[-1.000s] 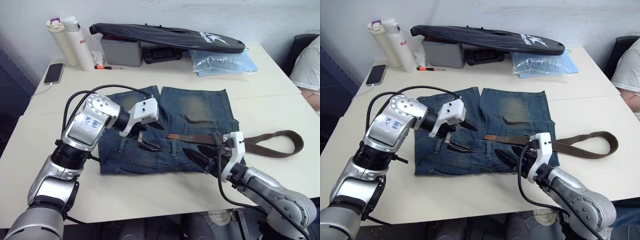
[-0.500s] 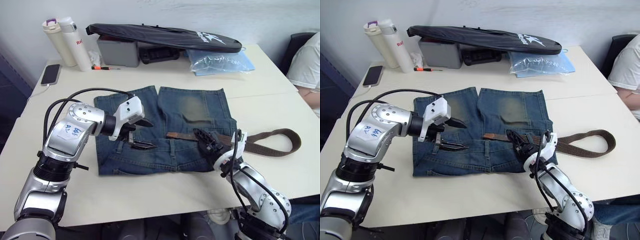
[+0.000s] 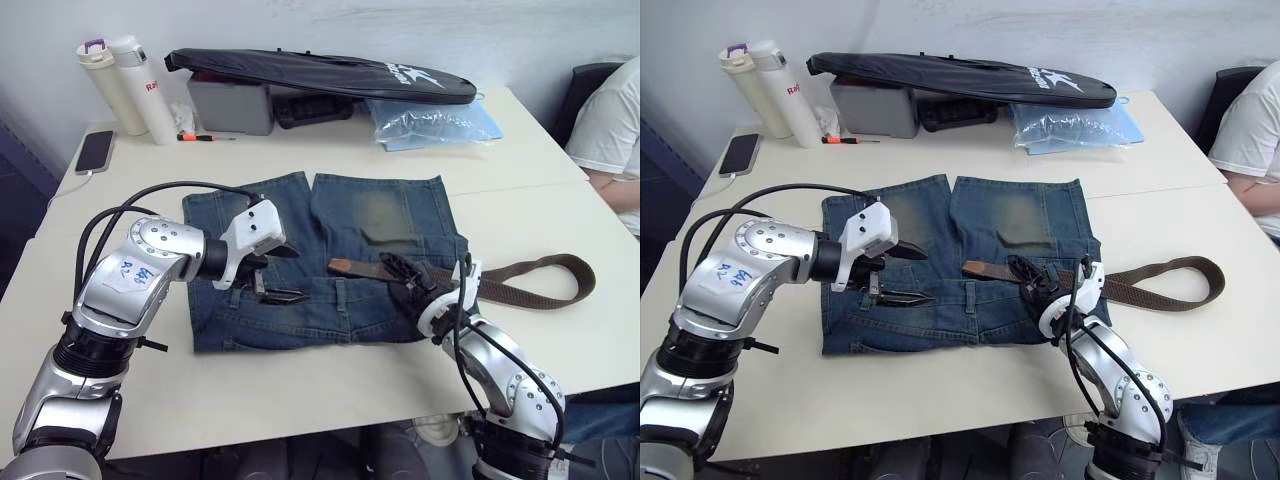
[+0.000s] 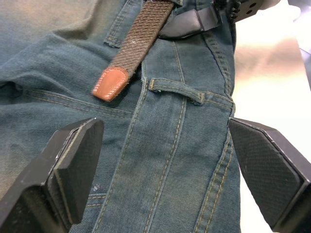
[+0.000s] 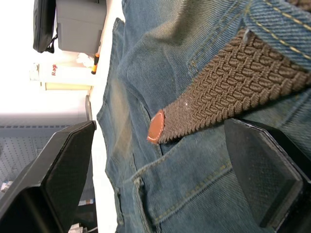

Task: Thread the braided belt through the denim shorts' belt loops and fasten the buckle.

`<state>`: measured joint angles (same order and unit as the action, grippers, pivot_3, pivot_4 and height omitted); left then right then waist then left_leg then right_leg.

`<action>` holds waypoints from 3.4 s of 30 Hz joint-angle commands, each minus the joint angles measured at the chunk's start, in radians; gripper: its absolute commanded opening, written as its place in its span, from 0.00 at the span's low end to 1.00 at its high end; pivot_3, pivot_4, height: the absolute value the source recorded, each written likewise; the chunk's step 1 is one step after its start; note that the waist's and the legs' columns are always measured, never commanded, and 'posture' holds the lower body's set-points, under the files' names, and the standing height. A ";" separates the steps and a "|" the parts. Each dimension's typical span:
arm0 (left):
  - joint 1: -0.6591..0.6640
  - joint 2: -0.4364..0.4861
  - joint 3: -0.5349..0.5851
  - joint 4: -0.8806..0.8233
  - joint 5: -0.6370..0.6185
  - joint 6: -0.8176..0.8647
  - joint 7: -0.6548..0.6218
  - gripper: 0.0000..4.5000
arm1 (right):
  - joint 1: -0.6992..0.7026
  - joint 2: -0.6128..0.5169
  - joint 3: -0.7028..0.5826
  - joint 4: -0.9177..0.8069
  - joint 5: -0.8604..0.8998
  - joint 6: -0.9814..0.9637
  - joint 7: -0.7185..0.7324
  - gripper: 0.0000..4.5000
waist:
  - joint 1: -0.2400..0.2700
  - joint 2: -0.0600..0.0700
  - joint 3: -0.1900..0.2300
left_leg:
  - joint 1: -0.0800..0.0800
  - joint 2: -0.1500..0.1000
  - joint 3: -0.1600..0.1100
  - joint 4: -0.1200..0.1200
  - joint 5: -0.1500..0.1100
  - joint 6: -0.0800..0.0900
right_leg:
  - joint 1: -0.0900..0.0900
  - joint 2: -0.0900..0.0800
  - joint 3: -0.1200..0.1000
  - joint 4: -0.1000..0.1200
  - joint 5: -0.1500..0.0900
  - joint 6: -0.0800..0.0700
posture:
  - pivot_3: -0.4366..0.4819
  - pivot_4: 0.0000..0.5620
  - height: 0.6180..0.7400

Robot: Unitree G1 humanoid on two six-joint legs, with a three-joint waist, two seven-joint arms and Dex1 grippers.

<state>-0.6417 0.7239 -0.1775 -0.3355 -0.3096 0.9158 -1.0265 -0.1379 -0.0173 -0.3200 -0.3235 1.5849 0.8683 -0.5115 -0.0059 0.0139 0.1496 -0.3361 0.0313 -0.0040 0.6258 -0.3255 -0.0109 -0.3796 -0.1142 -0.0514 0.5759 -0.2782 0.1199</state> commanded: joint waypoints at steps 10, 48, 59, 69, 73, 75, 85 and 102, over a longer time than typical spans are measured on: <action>0.019 0.008 0.022 -0.048 -0.026 -0.007 0.059 1.00 | 0.061 -0.105 0.080 0.042 0.027 -0.035 -0.132 1.00 | 0.003 -0.005 -0.003 | 0.001 0.001 0.000 -0.001 0.000 0.000 | 0.000 0.000 0.000 -0.001 -0.002 -0.004 | 0.48 0.27 1.00; -0.072 -0.073 -0.080 0.108 -0.001 -0.158 0.033 1.00 | 0.007 -1.224 0.541 0.085 -1.469 -0.675 1.349 0.01 | 0.037 -0.008 0.003 | -0.002 -0.003 0.002 0.003 -0.002 -0.008 | 0.004 -0.001 0.000 -0.015 -0.001 0.000 | 0.48 0.27 1.00; -0.092 -0.107 -0.103 0.147 0.012 -0.193 0.022 1.00 | 0.005 -1.172 0.463 0.336 -1.546 -0.979 1.426 0.11 | 0.032 -0.008 0.003 | -0.001 -0.002 0.006 0.004 0.001 -0.012 | 0.004 0.000 0.002 -0.016 0.004 0.005 | 0.48 0.27 1.00; -0.101 -0.116 -0.102 0.176 0.011 -0.212 0.011 1.00 | 0.126 -1.185 0.035 0.111 -1.168 -0.574 1.566 0.99 | 0.033 -0.004 0.006 | -0.001 -0.001 0.006 0.004 0.002 -0.014 | 0.004 -0.001 0.003 -0.015 0.004 0.006 | 0.48 0.27 1.00; -0.113 -0.134 -0.088 0.191 0.002 -0.208 0.026 1.00 | 0.075 -1.068 -0.068 0.015 -0.898 -0.240 1.412 0.99 | 0.032 -0.006 0.006 | 0.000 -0.001 0.006 0.004 0.002 -0.013 | 0.004 0.000 0.003 -0.014 0.004 0.005 | 0.48 0.27 1.00; -0.116 -0.148 -0.065 0.186 -0.017 -0.188 0.042 1.00 | 0.013 -0.942 -0.115 -0.013 -0.711 -0.031 1.204 0.99 | 0.029 -0.007 0.006 | 0.000 0.000 0.005 0.004 0.002 -0.014 | 0.004 0.000 0.002 -0.013 0.004 0.005 | 0.48 0.27 1.00; -0.126 -0.181 0.043 0.156 -0.072 -0.108 0.124 1.00 | 0.001 -0.536 -0.160 0.072 0.149 0.143 0.201 0.99 | 0.032 -0.001 0.005 | -0.001 -0.001 0.004 0.003 0.003 -0.015 | 0.004 -0.001 0.002 -0.009 0.004 0.004 | 0.48 0.27 1.00; -0.111 -0.164 0.033 0.129 -0.064 -0.096 0.168 1.00 | -0.049 -0.420 -0.084 0.223 0.286 -0.084 0.023 0.99 | 0.025 0.000 0.004 | -0.001 0.000 0.005 0.003 -0.001 -0.007 | 0.003 0.000 0.003 -0.008 0.004 0.004 | 0.48 0.27 1.00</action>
<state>-0.7408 0.5536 -0.1603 -0.1796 -0.3680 0.8271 -0.8638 -0.1767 -0.4463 -0.4062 -0.1056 1.8687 0.8018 -0.5032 0.0186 0.0142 0.1540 -0.3369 0.0312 0.0014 0.6286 -0.3265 -0.0181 -0.3771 -0.1137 -0.0483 0.5679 -0.2740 0.1242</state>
